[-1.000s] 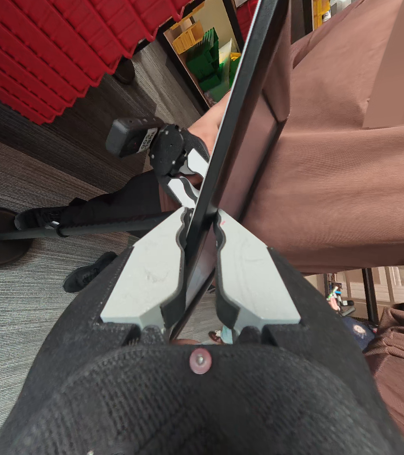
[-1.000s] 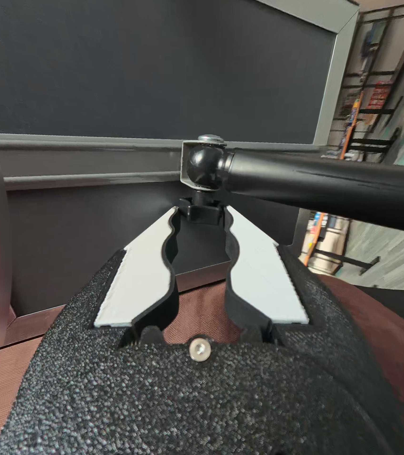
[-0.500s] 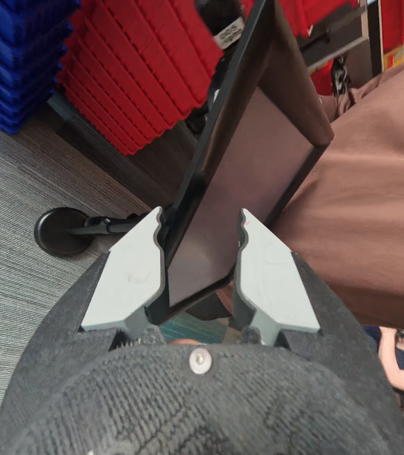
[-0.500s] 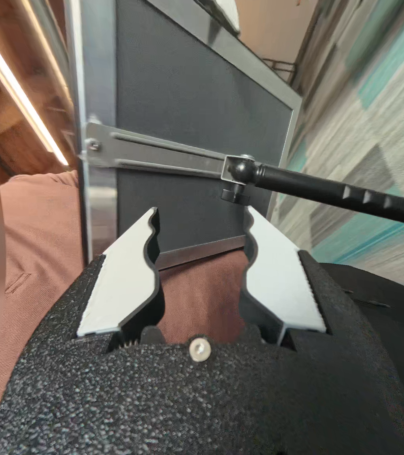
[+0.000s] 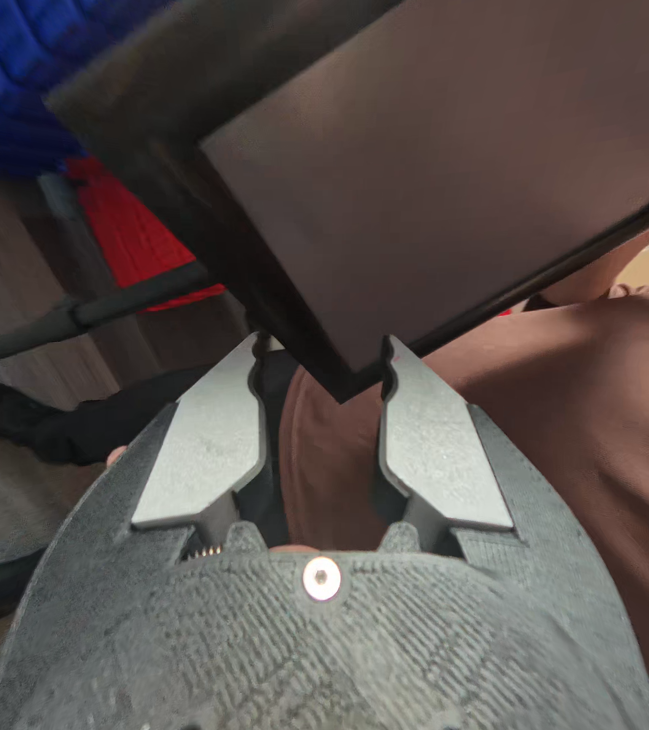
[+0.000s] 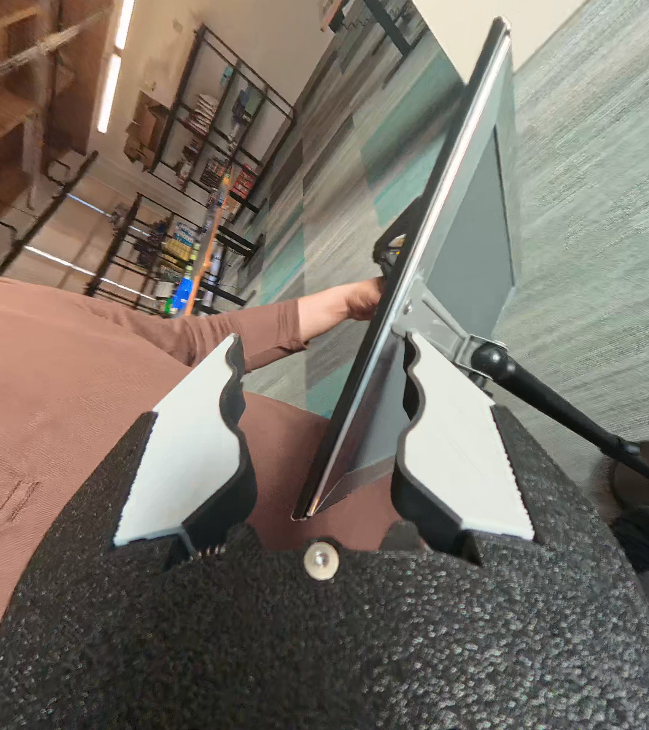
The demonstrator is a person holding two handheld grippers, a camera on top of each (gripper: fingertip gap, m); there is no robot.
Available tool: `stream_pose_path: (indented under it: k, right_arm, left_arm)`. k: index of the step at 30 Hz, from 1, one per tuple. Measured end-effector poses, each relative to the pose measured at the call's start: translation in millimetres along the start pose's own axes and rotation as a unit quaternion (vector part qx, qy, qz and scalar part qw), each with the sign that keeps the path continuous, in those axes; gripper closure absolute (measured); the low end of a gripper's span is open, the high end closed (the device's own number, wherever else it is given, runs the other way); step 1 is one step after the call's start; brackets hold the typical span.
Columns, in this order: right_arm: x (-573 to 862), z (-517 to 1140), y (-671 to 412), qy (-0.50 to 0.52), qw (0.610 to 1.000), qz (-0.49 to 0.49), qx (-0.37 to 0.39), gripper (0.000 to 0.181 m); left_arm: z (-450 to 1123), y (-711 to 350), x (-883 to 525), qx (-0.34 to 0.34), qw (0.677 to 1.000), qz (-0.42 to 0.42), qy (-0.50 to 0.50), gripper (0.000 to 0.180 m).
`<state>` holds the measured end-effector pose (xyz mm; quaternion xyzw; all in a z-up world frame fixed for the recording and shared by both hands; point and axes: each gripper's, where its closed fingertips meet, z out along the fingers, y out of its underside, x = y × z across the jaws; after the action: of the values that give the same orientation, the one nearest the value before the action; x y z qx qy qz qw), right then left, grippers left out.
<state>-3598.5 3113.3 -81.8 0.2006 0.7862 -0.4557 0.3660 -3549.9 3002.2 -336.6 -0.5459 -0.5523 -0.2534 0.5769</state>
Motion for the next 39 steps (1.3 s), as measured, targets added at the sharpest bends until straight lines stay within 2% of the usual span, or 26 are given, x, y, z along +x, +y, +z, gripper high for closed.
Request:
stream_pose_path:
  k: [2, 5, 6, 7, 8, 9, 11, 13, 14, 16, 21, 23, 24, 25, 27, 28, 30, 32, 33, 36, 39]
  right_arm:
    - [20.5, 4.7, 9.9, 0.094, 0.994, -0.026, -0.046, 0.102]
    - [34.7, 14.2, 22.6, 0.145, 0.982, -0.042, -0.117, 0.131]
    - [33.9, 17.5, 24.6, 0.140, 0.980, -0.046, -0.131, 0.142]
    - [31.5, 19.7, 23.9, 0.128, 0.982, -0.044, -0.134, 0.158]
    - [32.0, 19.8, 21.9, 0.122, 0.983, -0.034, -0.131, 0.159]
    - [34.6, 17.7, 19.2, 0.118, 0.985, -0.022, -0.125, 0.160]
    - [44.3, 6.6, 14.7, 0.097, 0.989, 0.015, -0.107, 0.161]
    - [68.7, -11.1, 12.3, 0.093, 0.992, 0.052, -0.072, 0.166]
    - [85.6, -19.4, 13.3, 0.099, 0.992, 0.066, -0.051, 0.169]
    - [116.1, -29.5, 27.8, 0.089, 0.990, 0.100, -0.040, 0.168]
    - [142.7, -23.8, 49.7, -0.041, 0.985, 0.163, 0.028, 0.172]
    - [139.1, -28.0, 43.1, -0.080, 0.981, 0.168, 0.057, 0.159]
    - [135.8, -32.3, 38.7, -0.089, 0.980, 0.163, 0.066, 0.149]
    - [134.6, -36.9, 35.8, -0.083, 0.983, 0.152, 0.067, 0.144]
    - [135.8, -47.9, 30.5, -0.052, 0.989, 0.124, 0.063, 0.145]
    - [134.3, -52.6, 27.6, -0.044, 0.990, 0.117, 0.059, 0.140]
    - [128.5, -56.6, 25.0, -0.030, 0.993, 0.106, 0.043, 0.126]
    - [125.6, -55.8, 26.4, 0.004, 0.996, 0.085, 0.021, 0.123]
    - [124.1, -55.8, 25.9, 0.019, 0.997, 0.075, 0.016, 0.122]
    - [115.5, -56.5, 19.5, 0.032, 0.997, 0.068, 0.027, 0.123]
    - [109.4, -55.9, 15.4, 0.026, 0.995, 0.083, 0.045, 0.128]
  left_arm:
    - [21.8, 15.9, -6.6, 0.026, 0.997, -0.044, 0.058, 0.122]
    - [47.4, 19.3, -10.5, 0.075, 0.981, -0.099, 0.150, 0.123]
    - [51.7, 14.9, -5.3, 0.094, 0.972, -0.110, 0.187, 0.131]
    - [51.3, 7.9, 7.9, 0.113, 0.959, -0.108, 0.237, 0.143]
    - [54.1, 1.7, 12.3, 0.124, 0.957, -0.111, 0.238, 0.130]
    - [58.4, 1.0, 10.0, 0.121, 0.967, -0.098, 0.203, 0.132]
    - [47.6, 10.1, 19.1, 0.083, 0.971, -0.090, 0.203, 0.147]
    - [20.0, 11.0, 40.0, 0.078, 0.968, -0.092, 0.222, 0.162]
    - [5.5, 9.6, 56.6, 0.078, 0.967, -0.081, 0.227, 0.164]
    - [-16.3, 5.9, 88.7, 0.065, 0.974, -0.059, 0.211, 0.166]
    - [-19.6, 4.9, 122.1, -0.029, 0.991, -0.059, 0.116, 0.164]
    - [-19.8, 7.0, 118.3, -0.061, 0.992, -0.060, 0.096, 0.158]
    - [-21.6, 3.9, 113.7, -0.059, 0.992, -0.068, 0.089, 0.146]
    - [-25.1, -2.8, 110.7, -0.043, 0.992, -0.074, 0.091, 0.144]
    - [-32.5, -17.6, 106.3, -0.006, 0.990, -0.090, 0.106, 0.145]
    - [-34.3, -20.5, 103.4, 0.001, 0.990, -0.094, 0.107, 0.145]
    - [-32.2, -15.4, 96.5, -0.013, 0.991, -0.088, 0.100, 0.145]
    - [-28.0, -8.0, 92.4, -0.028, 0.990, -0.094, 0.100, 0.130]
    - [-27.0, -7.1, 92.6, -0.024, 0.990, -0.089, 0.105, 0.133]
    - [-21.9, -3.7, 88.9, -0.016, 0.992, -0.063, 0.109, 0.164]
    - [-18.1, -1.9, 89.6, -0.001, 0.989, -0.060, 0.131, 0.155]
